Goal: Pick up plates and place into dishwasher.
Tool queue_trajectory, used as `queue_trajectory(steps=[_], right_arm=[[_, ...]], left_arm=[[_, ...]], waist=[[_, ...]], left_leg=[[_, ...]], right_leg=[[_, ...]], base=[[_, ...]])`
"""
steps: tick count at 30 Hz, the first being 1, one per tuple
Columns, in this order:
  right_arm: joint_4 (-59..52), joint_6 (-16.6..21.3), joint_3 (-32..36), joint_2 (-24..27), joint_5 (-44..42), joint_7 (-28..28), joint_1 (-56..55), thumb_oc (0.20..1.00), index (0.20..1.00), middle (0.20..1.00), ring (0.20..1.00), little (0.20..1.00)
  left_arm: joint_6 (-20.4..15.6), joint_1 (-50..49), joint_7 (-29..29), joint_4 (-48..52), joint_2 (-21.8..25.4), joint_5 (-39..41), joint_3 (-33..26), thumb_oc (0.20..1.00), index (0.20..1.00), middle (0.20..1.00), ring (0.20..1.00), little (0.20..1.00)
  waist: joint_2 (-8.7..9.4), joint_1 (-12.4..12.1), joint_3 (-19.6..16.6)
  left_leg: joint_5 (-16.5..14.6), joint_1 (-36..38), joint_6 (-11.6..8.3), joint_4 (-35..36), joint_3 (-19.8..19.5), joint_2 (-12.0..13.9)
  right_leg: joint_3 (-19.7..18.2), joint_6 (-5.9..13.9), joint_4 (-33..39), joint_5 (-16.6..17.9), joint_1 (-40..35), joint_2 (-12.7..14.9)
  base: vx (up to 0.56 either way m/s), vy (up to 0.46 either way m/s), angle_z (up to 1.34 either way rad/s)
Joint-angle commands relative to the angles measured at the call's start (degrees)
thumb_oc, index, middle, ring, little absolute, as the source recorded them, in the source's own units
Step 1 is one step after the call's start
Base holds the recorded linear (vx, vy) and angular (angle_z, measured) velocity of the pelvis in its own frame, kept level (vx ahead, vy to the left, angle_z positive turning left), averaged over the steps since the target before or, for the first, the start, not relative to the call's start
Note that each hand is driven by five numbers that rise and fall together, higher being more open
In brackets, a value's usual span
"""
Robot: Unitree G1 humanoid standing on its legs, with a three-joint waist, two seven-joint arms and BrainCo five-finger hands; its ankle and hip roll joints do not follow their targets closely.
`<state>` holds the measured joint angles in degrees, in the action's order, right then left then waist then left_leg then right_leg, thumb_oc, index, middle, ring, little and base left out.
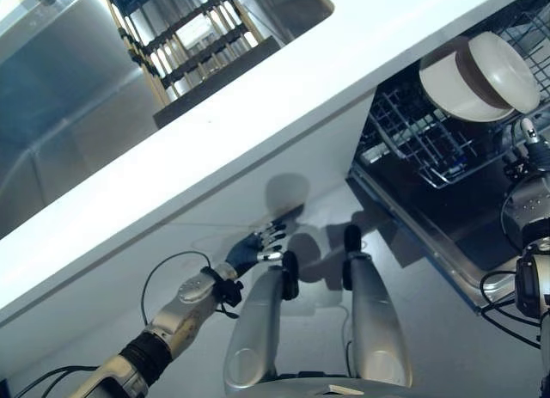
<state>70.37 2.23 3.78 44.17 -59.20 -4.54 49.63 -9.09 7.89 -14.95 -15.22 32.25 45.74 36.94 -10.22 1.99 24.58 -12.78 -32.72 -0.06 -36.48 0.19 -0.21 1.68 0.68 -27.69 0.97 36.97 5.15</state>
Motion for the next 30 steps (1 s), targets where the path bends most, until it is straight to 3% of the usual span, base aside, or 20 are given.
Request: queue_trajectory(steps=[1, 8, 30], right_arm=[[-3.6, 2.7, -1.8, -2.6, 0.0, -0.4, 5.4, 1.0, 1.0, 1.0, 1.0, 1.0], [-1.5, 1.0, -3.5, -4.0, 1.0, -0.8, 7.2, 1.0, 1.0, 1.0, 1.0, 1.0], [0.6, 4.6, -6.0, -2.9, -0.8, 1.2, 13.7, 1.0, 1.0, 1.0, 1.0, 1.0]], left_arm=[[-1.2, -3.0, -0.8, 3.6, 2.0, -0.7, -2.1, 1.0, 1.0, 1.0, 1.0, 1.0], [-1.8, -3.3, -1.4, 3.8, 1.7, -0.7, -2.9, 1.0, 1.0, 1.0, 1.0, 1.0], [-0.3, -4.9, -2.5, 9.6, 3.7, 1.6, -6.4, 1.0, 1.0, 1.0, 1.0, 1.0]], waist=[[1.59, -2.9, -1.7], [1.97, -4.5, -1.9], [1.01, -8.6, -1.3]], left_leg=[[8.1, -1.0, 0.08, 6.8, -2.3, 2.1], [9.6, 0.7, -0.14, 9.5, -3.5, 2.1], [15.0, 3.1, -1.47, 17.7, -5.5, 2.8]], right_leg=[[-0.2, -2.15, 0.9, -3.9, -4.9, -2.5], [0.7, -2.68, 2.5, -3.7, -6.9, -3.0], [4.8, -2.83, 4.6, -3.2, -8.7, -3.1]], base=[[0.01, 0.007, 0.13], [0.01, -0.004, 0.12], [0.01, -0.009, 0.14]])
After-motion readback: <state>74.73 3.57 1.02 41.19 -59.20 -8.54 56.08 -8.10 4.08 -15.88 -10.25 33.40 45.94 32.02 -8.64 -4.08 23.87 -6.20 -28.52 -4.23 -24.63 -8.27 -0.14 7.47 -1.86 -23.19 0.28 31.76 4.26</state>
